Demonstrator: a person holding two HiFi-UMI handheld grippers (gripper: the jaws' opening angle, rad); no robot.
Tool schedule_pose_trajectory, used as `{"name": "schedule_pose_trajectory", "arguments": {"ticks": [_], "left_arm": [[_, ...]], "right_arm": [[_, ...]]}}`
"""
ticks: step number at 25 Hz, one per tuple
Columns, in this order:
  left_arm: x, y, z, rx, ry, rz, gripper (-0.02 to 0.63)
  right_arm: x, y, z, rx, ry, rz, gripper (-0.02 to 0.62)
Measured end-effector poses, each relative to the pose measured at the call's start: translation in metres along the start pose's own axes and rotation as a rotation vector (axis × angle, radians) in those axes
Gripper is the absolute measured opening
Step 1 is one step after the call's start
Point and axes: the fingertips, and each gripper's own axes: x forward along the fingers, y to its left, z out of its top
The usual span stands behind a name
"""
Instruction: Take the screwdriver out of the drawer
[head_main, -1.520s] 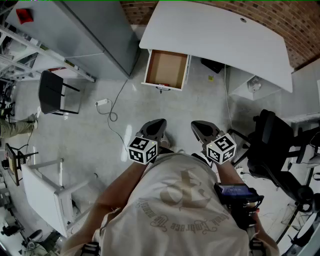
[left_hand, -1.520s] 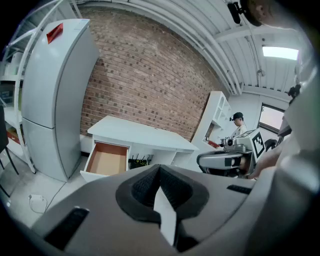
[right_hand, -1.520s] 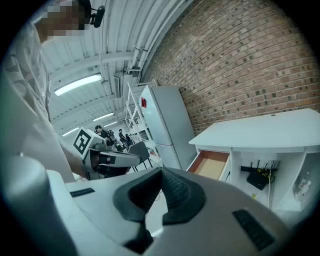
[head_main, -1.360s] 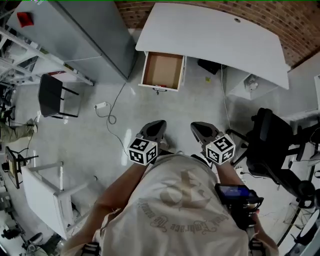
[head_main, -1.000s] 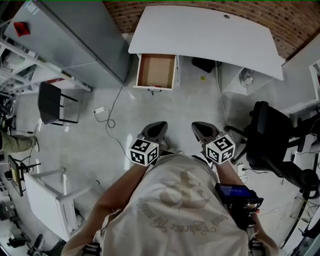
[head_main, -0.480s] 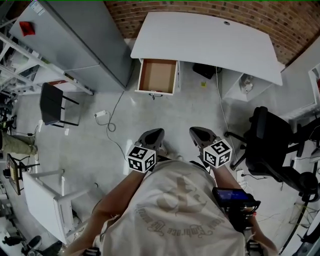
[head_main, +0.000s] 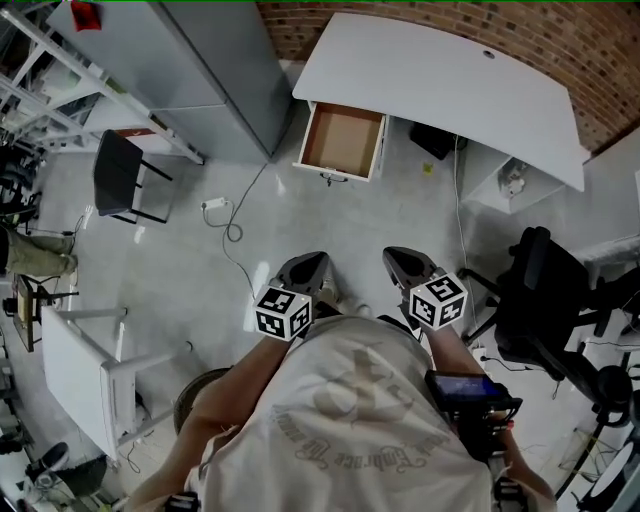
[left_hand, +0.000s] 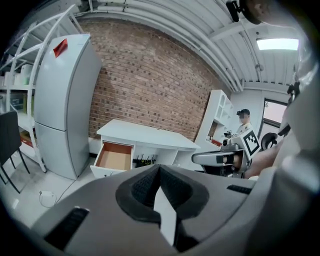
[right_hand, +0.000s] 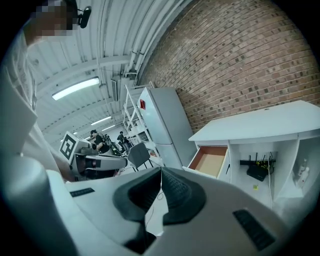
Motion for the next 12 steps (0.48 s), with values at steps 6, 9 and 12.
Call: {"name": "schedule_pose_trajectory", "arguments": {"ticks": [6, 9, 12], "left_arm": [[-0.020, 0.020, -0.010, -0.040, -0.010, 0.052, 0.020], [-0.025, 0.026, -0.015, -0.055, -0.011, 0.064, 0.020], [-0.026, 0.029, -0.018, -0.063, -0.007, 0.065, 0.020]], "right_arm": [[0.019, 0.014, -0.006, -0.004, 0.039, 0.034, 0.023], [0.024, 0.019, -0.009, -0.008, 0.054, 0.044, 0.023], [0.028, 0.021, -0.011, -0.008, 0.066, 0.043, 0.025]]}}
